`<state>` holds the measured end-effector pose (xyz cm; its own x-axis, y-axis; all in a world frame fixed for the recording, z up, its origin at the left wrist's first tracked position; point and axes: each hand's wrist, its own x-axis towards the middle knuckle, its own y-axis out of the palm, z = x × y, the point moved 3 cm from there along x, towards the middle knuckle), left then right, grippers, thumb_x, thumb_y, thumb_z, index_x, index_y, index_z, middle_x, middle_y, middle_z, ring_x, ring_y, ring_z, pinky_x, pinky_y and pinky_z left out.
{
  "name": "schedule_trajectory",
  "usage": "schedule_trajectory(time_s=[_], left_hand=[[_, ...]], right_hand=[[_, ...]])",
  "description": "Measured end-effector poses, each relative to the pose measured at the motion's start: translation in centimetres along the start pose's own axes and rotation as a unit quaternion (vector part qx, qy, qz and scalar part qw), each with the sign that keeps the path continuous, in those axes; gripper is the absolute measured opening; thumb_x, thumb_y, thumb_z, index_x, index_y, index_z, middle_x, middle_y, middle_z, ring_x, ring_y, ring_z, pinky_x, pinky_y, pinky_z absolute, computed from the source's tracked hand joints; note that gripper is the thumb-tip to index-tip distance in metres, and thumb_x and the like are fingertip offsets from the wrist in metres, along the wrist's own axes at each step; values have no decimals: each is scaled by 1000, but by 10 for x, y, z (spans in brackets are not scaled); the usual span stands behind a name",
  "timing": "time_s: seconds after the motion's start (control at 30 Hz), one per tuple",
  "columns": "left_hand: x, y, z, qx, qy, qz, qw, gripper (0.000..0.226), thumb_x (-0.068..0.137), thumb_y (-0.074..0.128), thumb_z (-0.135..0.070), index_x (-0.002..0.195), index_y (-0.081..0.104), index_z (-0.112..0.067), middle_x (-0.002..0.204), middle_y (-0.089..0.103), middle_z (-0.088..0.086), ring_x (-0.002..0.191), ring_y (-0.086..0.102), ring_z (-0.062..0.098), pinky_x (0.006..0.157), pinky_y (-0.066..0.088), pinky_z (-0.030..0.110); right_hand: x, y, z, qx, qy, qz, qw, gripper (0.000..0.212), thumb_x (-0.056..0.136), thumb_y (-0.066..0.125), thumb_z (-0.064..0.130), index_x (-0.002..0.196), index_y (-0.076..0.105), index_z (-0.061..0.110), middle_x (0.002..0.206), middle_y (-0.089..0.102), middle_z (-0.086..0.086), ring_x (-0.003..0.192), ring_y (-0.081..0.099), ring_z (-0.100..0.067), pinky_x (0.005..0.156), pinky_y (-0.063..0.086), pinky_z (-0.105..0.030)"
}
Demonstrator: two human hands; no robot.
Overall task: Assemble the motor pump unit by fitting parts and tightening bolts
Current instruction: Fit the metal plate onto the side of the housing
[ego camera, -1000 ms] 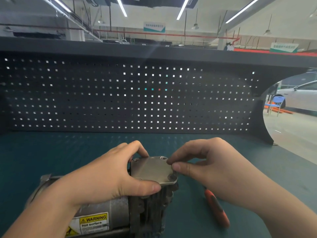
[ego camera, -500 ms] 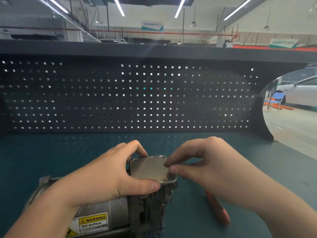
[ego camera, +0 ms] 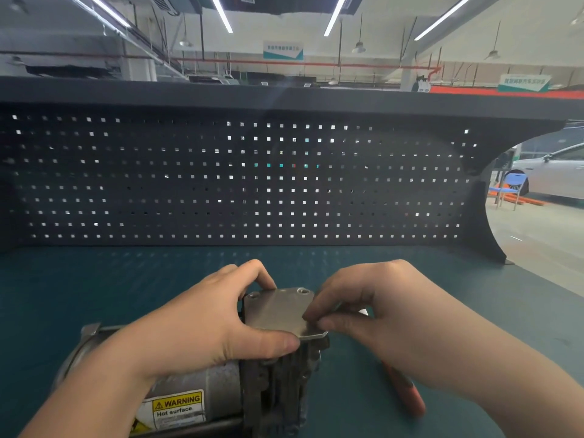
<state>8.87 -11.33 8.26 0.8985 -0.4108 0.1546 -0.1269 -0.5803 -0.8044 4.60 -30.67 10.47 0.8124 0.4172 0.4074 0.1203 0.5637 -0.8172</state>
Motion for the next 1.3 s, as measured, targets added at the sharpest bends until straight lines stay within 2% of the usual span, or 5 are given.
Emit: schedule_trajectory(time_s=[0.27,0.57,0.77,1.13,1.3], left_hand=[[0,0,0,2,-1,0,1000,68,41,62,-81,99,46,-50,91,44,-32,84,47,-6,75,43,25],[1,0,0,0,-1,0,1000,66,43,64,-80,99,47,-49,91,46,-29,84,48,-5,74,43,26],[1,0,0,0,-1,7,1000,66,43,63,-81,99,46,-50,91,46,-30,84,48,-7,72,42,25],[0,0,0,-3,-3,5,1000,65,43,65,-79,98,47,-50,93,48,-28,84,47,-8,71,41,23],[0,0,1,4,-1,11,1000,66,42,62,-82,99,45,-51,95,46,-30,88,45,-11,74,41,23]], right_hand=[[2,5,-4,-24,25,-39,999,14,75,75,44,81,67,34,92,54,33,82,53,10,72,41,-10],[4,9,-5,-11,48,-39,998,34,67,72,57,68,52,30,87,55,31,72,53,4,67,43,-14],[4,10,-3,-2,32,-33,999,25,72,69,55,87,54,42,89,54,30,75,52,3,69,42,-15],[7,13,-8,59,21,-54,997,40,60,75,58,78,56,27,77,60,12,61,50,-2,57,39,-15],[3,6,-10,35,24,-11,999,22,71,72,52,81,66,34,75,65,16,68,57,1,62,43,-12]])
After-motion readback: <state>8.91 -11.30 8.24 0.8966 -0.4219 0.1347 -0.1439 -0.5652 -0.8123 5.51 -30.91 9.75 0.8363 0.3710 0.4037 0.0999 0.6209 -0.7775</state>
